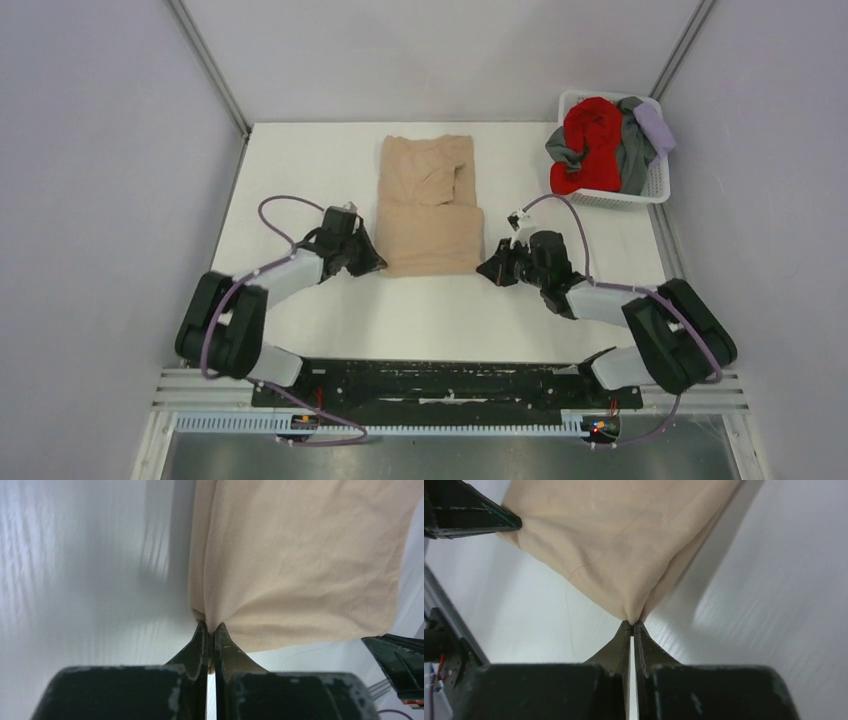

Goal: Fold and stack the t-shirts
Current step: Grab one side of the 2/3 rectangular tshirt with both arms, then fold the long partially folded tshirt into a neat square

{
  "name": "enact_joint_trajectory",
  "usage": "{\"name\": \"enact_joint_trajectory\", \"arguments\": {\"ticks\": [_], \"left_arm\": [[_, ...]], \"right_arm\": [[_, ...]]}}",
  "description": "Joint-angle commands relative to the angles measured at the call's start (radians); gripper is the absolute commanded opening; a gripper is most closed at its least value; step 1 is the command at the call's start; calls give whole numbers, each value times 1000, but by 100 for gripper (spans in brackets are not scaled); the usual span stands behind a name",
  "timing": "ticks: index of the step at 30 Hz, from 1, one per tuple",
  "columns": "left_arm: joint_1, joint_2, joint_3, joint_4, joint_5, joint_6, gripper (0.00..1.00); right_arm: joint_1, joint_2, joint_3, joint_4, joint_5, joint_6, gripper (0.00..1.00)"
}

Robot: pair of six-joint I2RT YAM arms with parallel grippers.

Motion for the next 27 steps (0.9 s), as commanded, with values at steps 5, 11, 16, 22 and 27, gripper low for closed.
{"name": "enact_joint_trajectory", "arguments": {"ticks": [5,11,16,22,27], "left_arm": [[2,-481,-60,-250,17,2,2],[2,-834,-70,-355,-26,-86,2],[1,-962,-42,-399,-111,-114,2],[1,-900,43,-455,-260,-106,2],[2,-810,61,-378,-402,-122,2]], "right_arm": [[11,-342,-48,-36,-216,30,0],[19,-516,-23,-18,-284,70,0],[19,-507,8,114,-330,146,0],[18,-377,5,360,-348,286,0],[12,-242,78,395,-362,285,0]]}}
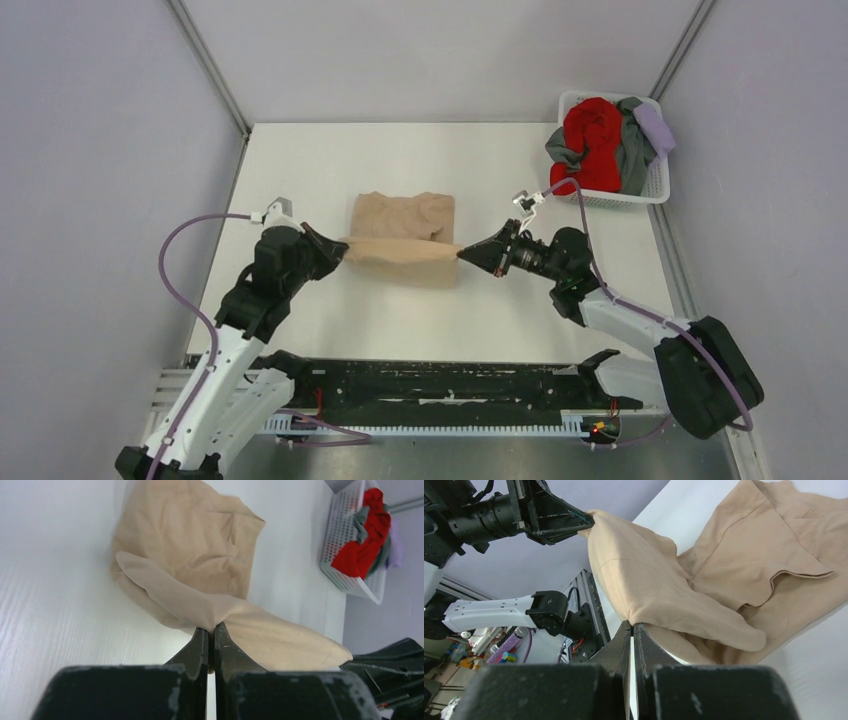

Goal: Fold and stack the t-shirts
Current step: Fold the long partially folded tshirt into a neat square

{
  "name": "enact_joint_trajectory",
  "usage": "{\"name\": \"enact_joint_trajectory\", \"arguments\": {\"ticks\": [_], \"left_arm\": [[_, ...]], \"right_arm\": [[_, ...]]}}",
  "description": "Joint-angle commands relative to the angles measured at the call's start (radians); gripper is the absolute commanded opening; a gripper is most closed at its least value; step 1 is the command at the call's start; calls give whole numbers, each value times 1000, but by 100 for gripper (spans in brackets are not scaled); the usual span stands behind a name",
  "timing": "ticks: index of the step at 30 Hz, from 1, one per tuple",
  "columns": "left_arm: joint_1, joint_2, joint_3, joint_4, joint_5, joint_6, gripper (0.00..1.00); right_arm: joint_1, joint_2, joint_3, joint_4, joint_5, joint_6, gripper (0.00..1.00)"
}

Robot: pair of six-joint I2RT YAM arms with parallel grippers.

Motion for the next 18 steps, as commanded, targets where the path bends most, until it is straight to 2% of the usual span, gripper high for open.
{"name": "enact_joint_trajectory", "arguments": {"ticks": [1,9,18], "left_arm": [[4,78,46,95,-186,-32,2],[4,296,128,212,-319,23,2],[36,582,273,287,-266,65,2]], "right_arm": [[-10,95,107,127,-15,23,0],[-50,264,275,45,27,-63,0],[-84,440,386,55,56,-64,0]]}}
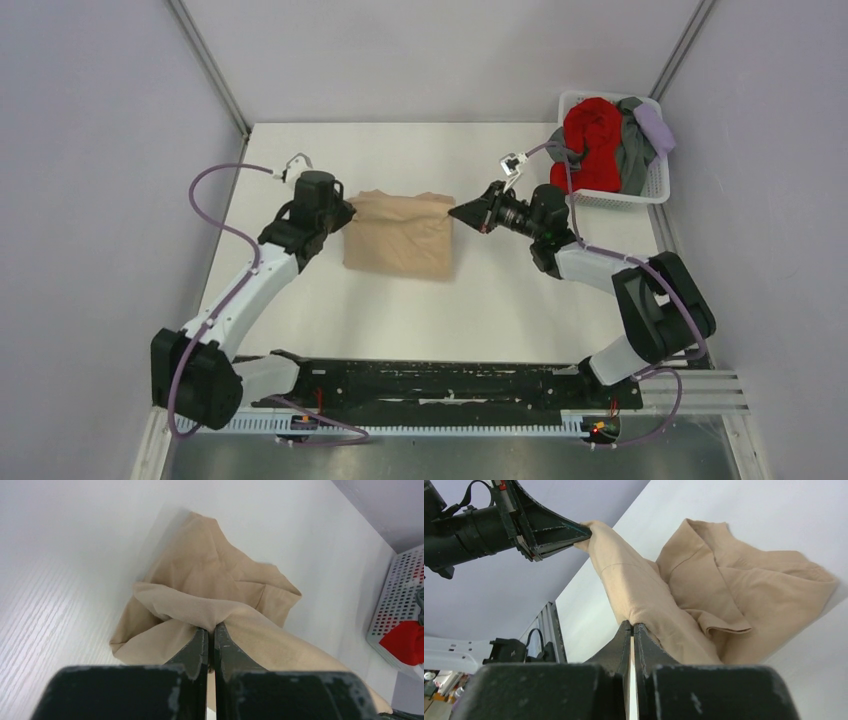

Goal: Fold and stack the t-shirts
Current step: Fold the long partially folded tshirt into a neat square, then smooth out wrinkles on the folded tshirt

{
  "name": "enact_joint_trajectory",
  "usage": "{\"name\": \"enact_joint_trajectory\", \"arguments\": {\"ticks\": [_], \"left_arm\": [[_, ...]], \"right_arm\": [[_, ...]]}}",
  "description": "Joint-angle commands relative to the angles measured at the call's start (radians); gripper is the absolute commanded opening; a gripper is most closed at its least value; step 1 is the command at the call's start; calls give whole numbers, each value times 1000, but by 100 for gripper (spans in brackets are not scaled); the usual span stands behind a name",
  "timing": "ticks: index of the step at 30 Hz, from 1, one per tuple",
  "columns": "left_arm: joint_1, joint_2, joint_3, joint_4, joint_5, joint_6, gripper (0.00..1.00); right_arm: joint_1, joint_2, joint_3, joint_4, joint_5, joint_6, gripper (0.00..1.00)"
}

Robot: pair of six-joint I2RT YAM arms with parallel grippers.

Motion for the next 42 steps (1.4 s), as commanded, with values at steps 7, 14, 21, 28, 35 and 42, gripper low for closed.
{"name": "enact_joint_trajectory", "arguments": {"ticks": [7,14,21,28,35,42], "left_arm": [[107,304,181,151,128,67,2],[142,525,302,169,259,100,11],[153,678,417,151,308,113,77],[158,604,436,201,384,118,100],[150,504,349,284,574,99,100],[147,657,396,316,602,61,100]], "right_arm": [[-47,188,174,8,41,-48,0],[-79,359,272,27,32,-21,0],[-97,527,413,31,36,17,27],[-107,465,505,-186,90,-119,98],[-62,247,309,-221,145,-206,98],[1,353,379,-108,36,-102,98]]}}
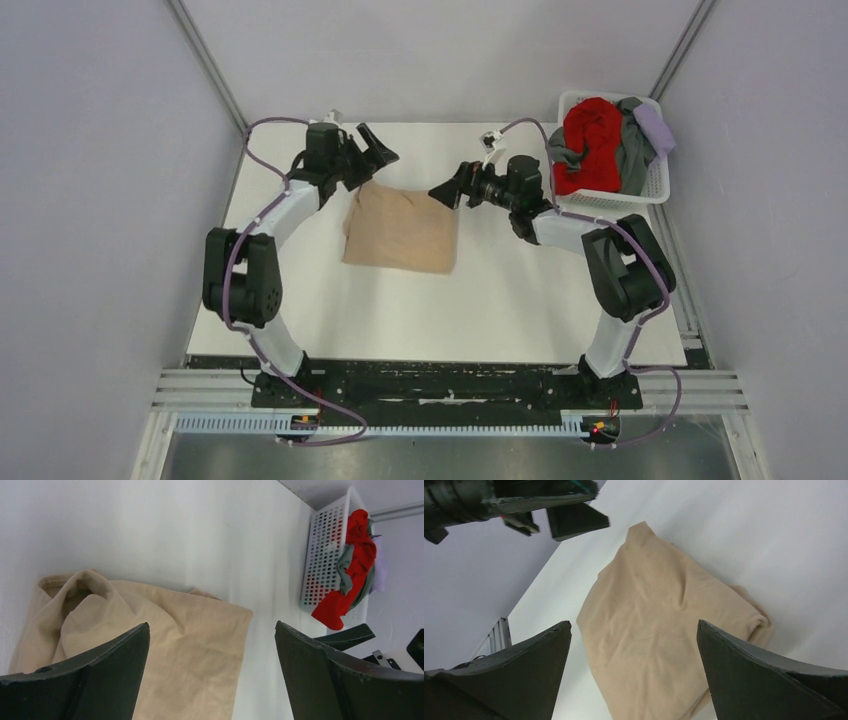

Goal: Fold and stack the t-shirts
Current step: Smooth out wrinkles on the folded tshirt

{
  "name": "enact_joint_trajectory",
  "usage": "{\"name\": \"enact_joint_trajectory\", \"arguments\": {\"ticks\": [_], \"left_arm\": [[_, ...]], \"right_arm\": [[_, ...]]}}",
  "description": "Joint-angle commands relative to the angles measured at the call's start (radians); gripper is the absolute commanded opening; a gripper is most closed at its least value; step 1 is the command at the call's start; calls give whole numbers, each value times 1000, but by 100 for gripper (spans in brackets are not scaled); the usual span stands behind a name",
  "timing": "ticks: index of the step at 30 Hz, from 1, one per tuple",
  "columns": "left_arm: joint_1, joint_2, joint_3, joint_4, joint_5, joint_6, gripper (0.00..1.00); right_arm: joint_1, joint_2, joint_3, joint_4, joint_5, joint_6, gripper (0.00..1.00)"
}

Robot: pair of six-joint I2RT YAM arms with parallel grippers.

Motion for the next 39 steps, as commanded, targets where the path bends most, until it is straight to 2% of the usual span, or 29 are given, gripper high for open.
{"name": "enact_joint_trajectory", "arguments": {"ticks": [1,3,8,13,17,22,28,33,39], "left_arm": [[0,135,58,31,41,-21,100],[3,204,103,4,27,-20,100],[23,325,180,-105,-118,-8,100],[30,380,154,-79,-41,-39,100],[30,370,170,-102,-41,-47,100],[28,167,139,-165,-89,13,100],[27,-67,-25,-287,-263,93,100],[27,-102,-131,-332,-297,128,100],[27,-26,-149,-350,-311,140,100]], "right_arm": [[29,105,74,86,-62,55,98],[31,169,118,91,-54,56,98],[22,332,224,-7,-43,45,98],[22,393,249,-52,-32,31,98],[19,351,285,-155,-27,-47,98],[14,110,227,-242,43,-180,98],[12,-226,-60,-317,229,-279,98],[11,-451,-345,-326,293,-271,98],[9,-681,-487,-378,352,-291,98]]}}
